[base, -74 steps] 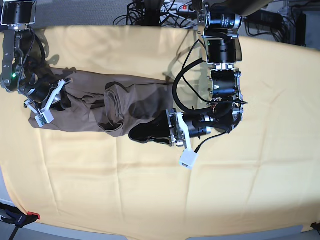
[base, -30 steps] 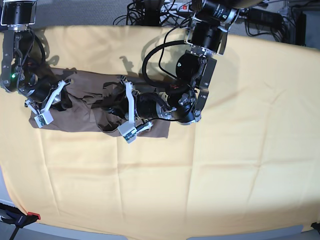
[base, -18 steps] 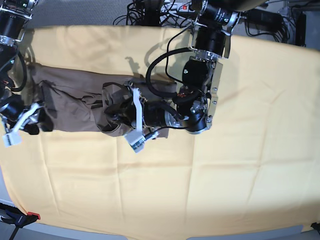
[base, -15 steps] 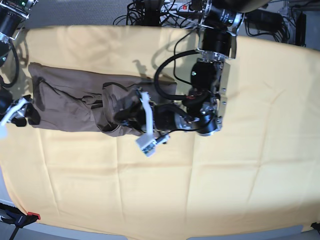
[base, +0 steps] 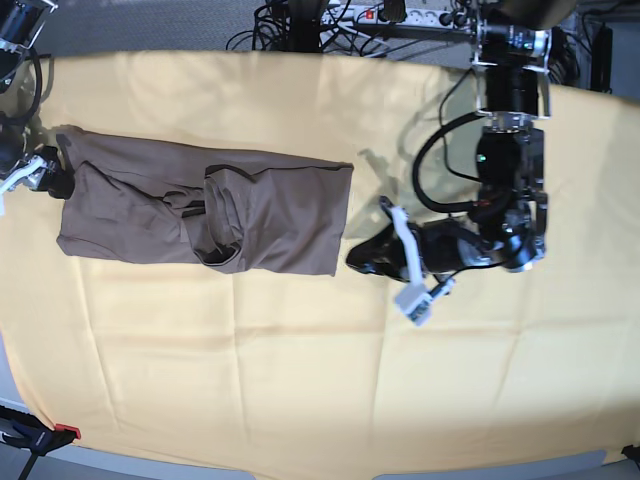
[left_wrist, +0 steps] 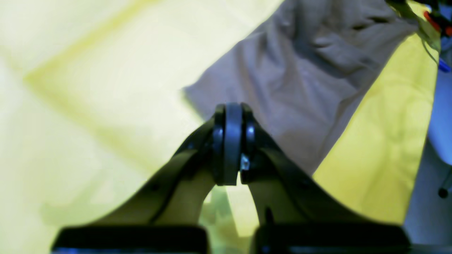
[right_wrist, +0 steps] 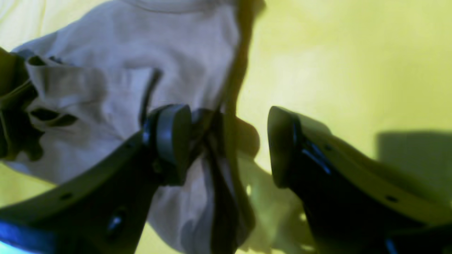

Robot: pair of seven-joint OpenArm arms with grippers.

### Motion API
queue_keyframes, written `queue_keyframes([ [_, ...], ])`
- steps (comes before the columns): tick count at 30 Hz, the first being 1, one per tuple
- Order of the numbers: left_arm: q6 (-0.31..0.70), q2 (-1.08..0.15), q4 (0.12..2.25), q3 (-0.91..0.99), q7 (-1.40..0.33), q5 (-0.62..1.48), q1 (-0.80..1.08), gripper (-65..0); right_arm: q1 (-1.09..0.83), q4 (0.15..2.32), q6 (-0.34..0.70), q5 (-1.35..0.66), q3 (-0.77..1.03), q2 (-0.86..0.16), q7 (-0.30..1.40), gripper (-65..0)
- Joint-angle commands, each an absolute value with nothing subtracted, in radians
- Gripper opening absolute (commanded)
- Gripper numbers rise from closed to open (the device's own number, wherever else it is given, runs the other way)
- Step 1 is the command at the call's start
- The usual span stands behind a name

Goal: Fold the T-shirt properly

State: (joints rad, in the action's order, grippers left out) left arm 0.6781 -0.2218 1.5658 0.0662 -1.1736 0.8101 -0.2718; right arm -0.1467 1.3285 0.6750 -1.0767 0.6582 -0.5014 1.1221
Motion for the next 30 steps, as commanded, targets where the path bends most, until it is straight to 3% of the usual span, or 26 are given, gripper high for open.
queue_keyframes([
  [1,0.680,-0.238,1.587,0.076,-1.154,0.852,-0.294,-65.0,-0.135,1.326,0.691,-1.134,0.660,-0.529,1.128,-28.1],
  [5,0.680,-0.281,1.587,0.093,-1.157,0.878,-0.294,-65.0,-0.136,1.280,0.698,-1.233,0.597,-0.529,1.200,-28.1],
  [13,0.680,-0.338,1.587,0.094,-1.158,0.877,-0.294,-65.0,-0.133,1.280,0.698,-1.231,0.511,-0.528,1.147,-29.8],
  [15,0.680,-0.338,1.587,0.094,-1.158,0.878,-0.294,-65.0,-0.132,1.280,0.698,-1.230,0.511,-0.529,1.112,-39.3],
  [18,0.680,-0.338,1.587,0.094,-1.157,0.877,-0.294,-65.0,-0.132,1.280,0.698,-1.230,0.511,-0.530,1.084,-63.1],
  [19,0.680,-0.338,1.587,0.094,-1.157,0.877,-0.294,-65.0,-0.132,1.280,0.698,-1.230,0.511,-0.530,1.084,-65.0],
  [30,0.680,-0.358,1.587,0.094,-1.157,0.867,-0.294,-65.0,-0.057,1.283,0.698,-1.088,0.600,-0.568,1.085,-65.0],
])
